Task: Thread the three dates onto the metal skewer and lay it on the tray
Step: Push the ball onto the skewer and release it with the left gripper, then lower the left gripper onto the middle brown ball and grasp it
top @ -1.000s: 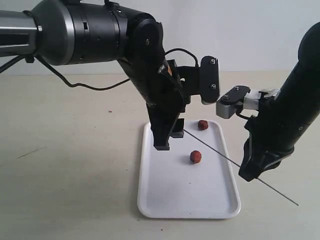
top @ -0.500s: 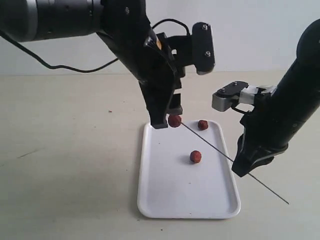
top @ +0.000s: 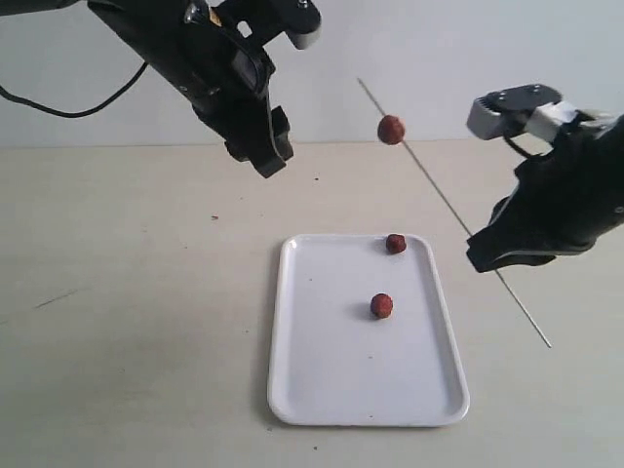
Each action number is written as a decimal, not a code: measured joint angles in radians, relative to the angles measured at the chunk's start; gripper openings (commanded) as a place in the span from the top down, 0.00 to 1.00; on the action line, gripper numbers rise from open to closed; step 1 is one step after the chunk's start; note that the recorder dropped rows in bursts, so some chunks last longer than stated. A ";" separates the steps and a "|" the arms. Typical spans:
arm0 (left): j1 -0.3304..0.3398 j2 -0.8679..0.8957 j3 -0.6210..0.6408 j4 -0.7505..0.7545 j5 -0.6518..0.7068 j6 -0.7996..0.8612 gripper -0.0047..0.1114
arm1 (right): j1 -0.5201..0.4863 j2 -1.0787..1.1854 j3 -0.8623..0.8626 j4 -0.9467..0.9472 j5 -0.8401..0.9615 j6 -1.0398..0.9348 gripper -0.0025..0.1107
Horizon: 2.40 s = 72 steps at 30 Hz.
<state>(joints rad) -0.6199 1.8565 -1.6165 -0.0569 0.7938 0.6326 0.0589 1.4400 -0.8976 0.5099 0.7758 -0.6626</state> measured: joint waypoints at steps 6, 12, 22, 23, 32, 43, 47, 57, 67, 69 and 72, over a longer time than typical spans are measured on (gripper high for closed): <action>0.001 0.000 0.000 -0.002 -0.002 -0.024 0.48 | -0.033 -0.141 0.117 0.053 -0.105 -0.025 0.98; 0.001 0.000 0.000 -0.006 -0.002 -0.026 0.48 | -0.041 -0.186 0.108 0.038 -0.110 -0.007 0.98; 0.001 0.000 0.000 -0.017 0.009 -0.030 0.48 | -0.073 -0.212 0.102 0.097 -0.111 -0.027 0.98; 0.001 0.000 0.000 -0.017 0.009 -0.030 0.48 | -0.078 -0.212 0.102 0.086 -0.108 0.007 0.98; -0.009 0.060 0.000 -0.115 0.047 -0.145 0.48 | -0.083 -0.212 0.095 -0.071 -0.003 0.087 0.98; -0.109 0.202 0.000 -0.179 0.147 -0.116 0.48 | -0.083 -0.212 0.095 -0.122 0.014 0.135 0.98; -0.115 0.216 0.000 -0.187 0.137 -0.264 0.48 | -0.083 -0.212 0.095 -0.137 0.016 0.139 0.98; -0.179 0.342 -0.217 -0.036 0.274 -0.474 0.48 | -0.083 -0.212 0.095 -0.158 0.026 0.156 0.98; -0.197 0.468 -0.346 -0.002 0.365 -0.531 0.48 | -0.083 -0.213 0.095 -0.252 0.045 0.254 0.98; -0.206 0.469 -0.358 -0.002 0.339 -0.531 0.48 | -0.083 -0.213 0.095 -0.252 0.045 0.262 0.98; -0.218 0.470 -0.374 -0.002 0.307 -0.531 0.48 | -0.083 -0.213 0.095 -0.252 0.043 0.269 0.98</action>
<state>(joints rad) -0.8377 2.3267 -1.9900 -0.0587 1.1013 0.1020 -0.0246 1.2266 -0.8028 0.2575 0.8184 -0.3940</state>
